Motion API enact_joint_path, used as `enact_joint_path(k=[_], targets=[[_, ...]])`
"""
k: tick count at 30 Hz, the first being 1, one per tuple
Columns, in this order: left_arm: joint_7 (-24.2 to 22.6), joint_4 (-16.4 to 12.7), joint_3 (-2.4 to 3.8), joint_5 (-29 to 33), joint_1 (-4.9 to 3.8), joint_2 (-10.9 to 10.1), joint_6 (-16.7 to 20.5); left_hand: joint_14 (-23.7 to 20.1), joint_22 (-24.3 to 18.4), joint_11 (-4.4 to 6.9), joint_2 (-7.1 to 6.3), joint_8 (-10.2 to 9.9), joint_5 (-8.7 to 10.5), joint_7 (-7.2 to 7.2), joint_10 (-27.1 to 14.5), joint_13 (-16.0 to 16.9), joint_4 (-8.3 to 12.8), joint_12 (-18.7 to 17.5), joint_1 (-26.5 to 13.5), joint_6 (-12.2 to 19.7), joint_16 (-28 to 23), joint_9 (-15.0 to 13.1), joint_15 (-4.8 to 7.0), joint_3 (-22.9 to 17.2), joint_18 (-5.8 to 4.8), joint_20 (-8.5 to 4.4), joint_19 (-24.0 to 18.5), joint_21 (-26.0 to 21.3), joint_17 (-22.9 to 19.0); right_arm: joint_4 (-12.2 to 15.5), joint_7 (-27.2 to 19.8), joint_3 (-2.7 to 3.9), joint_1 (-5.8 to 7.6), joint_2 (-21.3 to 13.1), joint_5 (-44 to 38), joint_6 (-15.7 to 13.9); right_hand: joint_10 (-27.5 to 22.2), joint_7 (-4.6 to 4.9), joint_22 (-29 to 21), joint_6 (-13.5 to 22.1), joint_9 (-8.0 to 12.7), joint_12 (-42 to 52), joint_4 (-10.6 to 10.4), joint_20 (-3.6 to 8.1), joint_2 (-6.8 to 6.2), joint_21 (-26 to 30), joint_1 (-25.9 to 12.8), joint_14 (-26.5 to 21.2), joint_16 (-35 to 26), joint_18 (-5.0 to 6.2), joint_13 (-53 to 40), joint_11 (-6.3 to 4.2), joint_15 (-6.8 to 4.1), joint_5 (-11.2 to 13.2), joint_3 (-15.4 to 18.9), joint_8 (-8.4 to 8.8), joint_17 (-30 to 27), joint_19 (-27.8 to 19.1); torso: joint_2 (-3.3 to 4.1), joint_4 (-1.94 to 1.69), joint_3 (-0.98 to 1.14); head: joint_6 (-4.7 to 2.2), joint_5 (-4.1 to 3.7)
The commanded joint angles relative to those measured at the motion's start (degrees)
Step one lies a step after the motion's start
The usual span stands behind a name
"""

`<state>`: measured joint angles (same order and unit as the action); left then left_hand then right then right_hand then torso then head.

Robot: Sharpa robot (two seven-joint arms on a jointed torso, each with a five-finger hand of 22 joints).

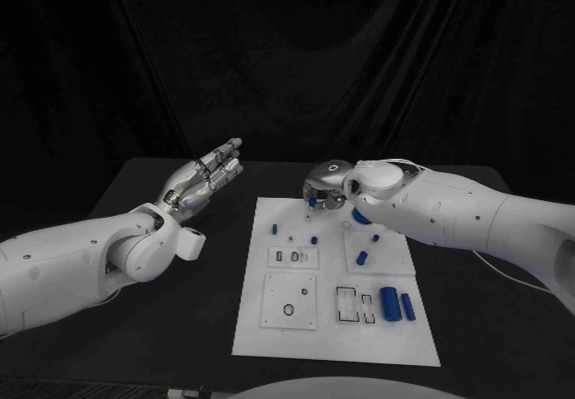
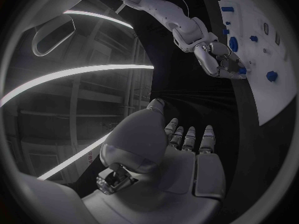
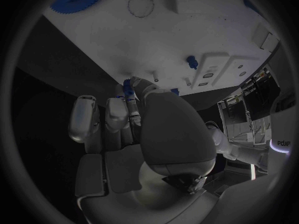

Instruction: Assemble the parts on the task board

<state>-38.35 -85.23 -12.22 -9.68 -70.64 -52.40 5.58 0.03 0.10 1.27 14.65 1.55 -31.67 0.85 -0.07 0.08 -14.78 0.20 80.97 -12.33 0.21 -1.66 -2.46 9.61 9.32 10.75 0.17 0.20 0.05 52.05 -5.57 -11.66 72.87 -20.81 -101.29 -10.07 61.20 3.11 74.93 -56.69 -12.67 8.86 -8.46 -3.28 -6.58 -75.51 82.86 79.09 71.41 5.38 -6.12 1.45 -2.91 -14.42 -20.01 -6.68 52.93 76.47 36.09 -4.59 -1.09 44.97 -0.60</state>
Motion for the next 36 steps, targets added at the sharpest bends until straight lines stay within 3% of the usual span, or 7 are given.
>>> enact_joint_path(k=[1, 32, 36], targets=[[-0.6, -0.1, 0.07, 0.0, -0.19, 0.1, -0.5, 0.0, 0.1, -0.29, 0.17, 0.3, -0.39, 0.0, 0.1, -0.1, 0.3, -0.2, 0.6, -0.4, -0.2, -0.1, -0.51, 0.0, 1.01, 0.34, 0.1, 0.0, -0.1, -0.2, 0.8, -0.1, -0.43, 0.0, -0.2, 1.4, -0.1, -0.06, 0.1, 0.4, -0.1, -0.2, 0.1, -0.2, -0.31, 0.4, 0.0, -0.5, -0.3, -0.88, 0.1, 0.43, 0.1, -0.2, -0.4, 0.22, -0.1, -0.4, 0.08, -0.1, 0.01, 0.1, -0.02], [-0.4, 0.7, 0.07, 0.0, -0.19, 0.4, -1.0, 0.0, 0.1, -0.73, 0.27, 0.4, -0.57, 0.39, 0.1, -0.1, 0.4, -0.2, 0.9, -0.8, -0.2, -0.1, -0.56, -0.2, 1.02, 0.56, 0.2, 0.1, -0.1, 0.9, 0.6, -0.1, -0.59, -0.4, -0.2, 1.5, 0.4, 0.04, -0.4, 0.8, -0.3, -0.4, 0.3, -0.31, -0.33, 1.2, -0.1, -1.3, -1.1, -0.66, 0.2, 0.18, 0.1, 0.3, -0.8, 0.58, -1.6, -1.1, -0.03, 0.01, -0.06, 0.5, 0.06], [-0.4, 0.9, 0.06, 0.0, -0.19, 0.5, -0.9, 0.0, 0.1, -0.75, 0.29, 0.4, -0.6, 0.43, 0.1, -0.1, 0.4, -0.2, 1.0, -0.9, -0.2, -0.1, -0.58, -0.2, 1.02, 0.59, 0.2, 0.1, -0.1, 0.8, 1.1, -0.1, -0.61, -0.4, -0.2, 2.2, 0.0, -0.61, -0.6, 1.5, -0.3, -0.8, 0.3, -0.42, -0.6, 1.6, -0.5, -1.6, -1.5, -0.6, 0.3, 0.73, 0.32, 0.6, -0.9, 1.07, -2.1, -1.4, -0.08, 0.02, -0.05, 0.61, 0.05]])
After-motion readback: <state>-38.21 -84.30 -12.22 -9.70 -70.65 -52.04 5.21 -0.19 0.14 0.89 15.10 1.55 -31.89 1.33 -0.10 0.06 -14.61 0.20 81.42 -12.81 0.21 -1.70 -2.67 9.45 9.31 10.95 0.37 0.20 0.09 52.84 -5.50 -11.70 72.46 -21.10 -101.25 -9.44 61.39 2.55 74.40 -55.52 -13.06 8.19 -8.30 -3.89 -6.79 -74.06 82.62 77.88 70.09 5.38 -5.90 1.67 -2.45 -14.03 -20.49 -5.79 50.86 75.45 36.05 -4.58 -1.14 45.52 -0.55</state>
